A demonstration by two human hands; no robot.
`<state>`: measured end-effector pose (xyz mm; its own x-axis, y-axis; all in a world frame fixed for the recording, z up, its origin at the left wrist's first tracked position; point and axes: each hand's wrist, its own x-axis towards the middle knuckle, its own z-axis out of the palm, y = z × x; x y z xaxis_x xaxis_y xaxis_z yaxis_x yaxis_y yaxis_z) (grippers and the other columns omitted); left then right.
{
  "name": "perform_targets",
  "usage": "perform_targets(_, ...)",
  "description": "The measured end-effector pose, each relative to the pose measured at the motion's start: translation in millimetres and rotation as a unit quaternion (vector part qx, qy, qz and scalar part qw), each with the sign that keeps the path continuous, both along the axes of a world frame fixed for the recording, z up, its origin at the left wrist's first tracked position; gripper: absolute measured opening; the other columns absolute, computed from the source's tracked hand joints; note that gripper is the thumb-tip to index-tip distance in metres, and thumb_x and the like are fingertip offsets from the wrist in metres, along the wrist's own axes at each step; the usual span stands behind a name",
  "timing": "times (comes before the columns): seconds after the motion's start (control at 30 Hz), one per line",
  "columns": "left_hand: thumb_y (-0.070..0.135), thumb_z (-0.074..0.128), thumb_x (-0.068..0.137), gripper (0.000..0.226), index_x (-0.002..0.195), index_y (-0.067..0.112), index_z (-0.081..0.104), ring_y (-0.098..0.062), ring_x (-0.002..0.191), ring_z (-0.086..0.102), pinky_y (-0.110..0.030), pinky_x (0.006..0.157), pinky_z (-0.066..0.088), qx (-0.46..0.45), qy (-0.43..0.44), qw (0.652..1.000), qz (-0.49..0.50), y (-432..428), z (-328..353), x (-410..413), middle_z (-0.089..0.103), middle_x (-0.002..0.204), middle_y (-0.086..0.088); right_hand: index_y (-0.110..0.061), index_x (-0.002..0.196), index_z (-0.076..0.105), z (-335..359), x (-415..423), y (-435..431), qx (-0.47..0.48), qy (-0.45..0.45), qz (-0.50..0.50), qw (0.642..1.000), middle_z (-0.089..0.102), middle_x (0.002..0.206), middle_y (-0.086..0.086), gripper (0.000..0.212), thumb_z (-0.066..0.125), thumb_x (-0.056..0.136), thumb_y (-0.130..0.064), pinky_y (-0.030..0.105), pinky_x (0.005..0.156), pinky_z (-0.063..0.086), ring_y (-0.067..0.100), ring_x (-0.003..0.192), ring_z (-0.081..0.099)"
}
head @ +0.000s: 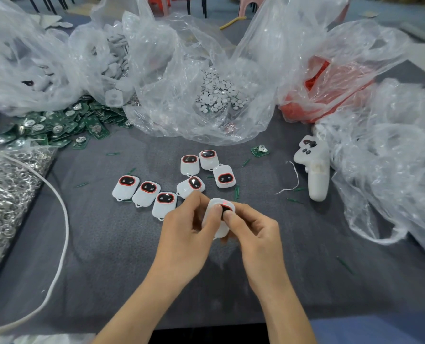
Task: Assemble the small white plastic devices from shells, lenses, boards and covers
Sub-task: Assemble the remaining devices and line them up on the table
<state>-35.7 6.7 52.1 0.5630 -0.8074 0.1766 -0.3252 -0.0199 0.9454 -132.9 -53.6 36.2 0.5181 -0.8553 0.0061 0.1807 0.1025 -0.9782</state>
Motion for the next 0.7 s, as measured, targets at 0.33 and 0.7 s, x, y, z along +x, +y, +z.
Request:
perform_targets(0.33, 0.029, 0.056, 0.093, 0.019, 0.083, 0.013, 0.058, -0.012, 0.055, 0.055, -0.026, 0.052, 0.048, -0.019, 0.139, 0.990, -0.027, -2, -12, -1, 0.064, 0.066, 0.006, -0.016, 0.070, 0.063, 1, 1, -4, -0.073, 0.073, -0.037, 0.994, 0.061, 0.059, -0.004, 0.023, 0.065, 0.087, -0.031, 0.021, 0.051, 0.040, 0.006, 0.053, 0.049)
perform_targets(0.7, 0.049, 0.051, 0.087, 0.040, 0.072, 0.012, 0.047, -0.018, 0.035, 0.041, -0.023, 0.035, 0.033, -0.008, 0.294, 0.944, -0.152, 1, -8, 6, 0.045, 0.048, 0.000, 0.001, 0.059, 0.045, 8, 0, 4, -0.111, 0.047, 0.099, 0.988, 0.056, 0.046, 0.014, 0.046, 0.058, 0.088, -0.033, 0.024, 0.043, 0.041, 0.016, 0.039, 0.060)
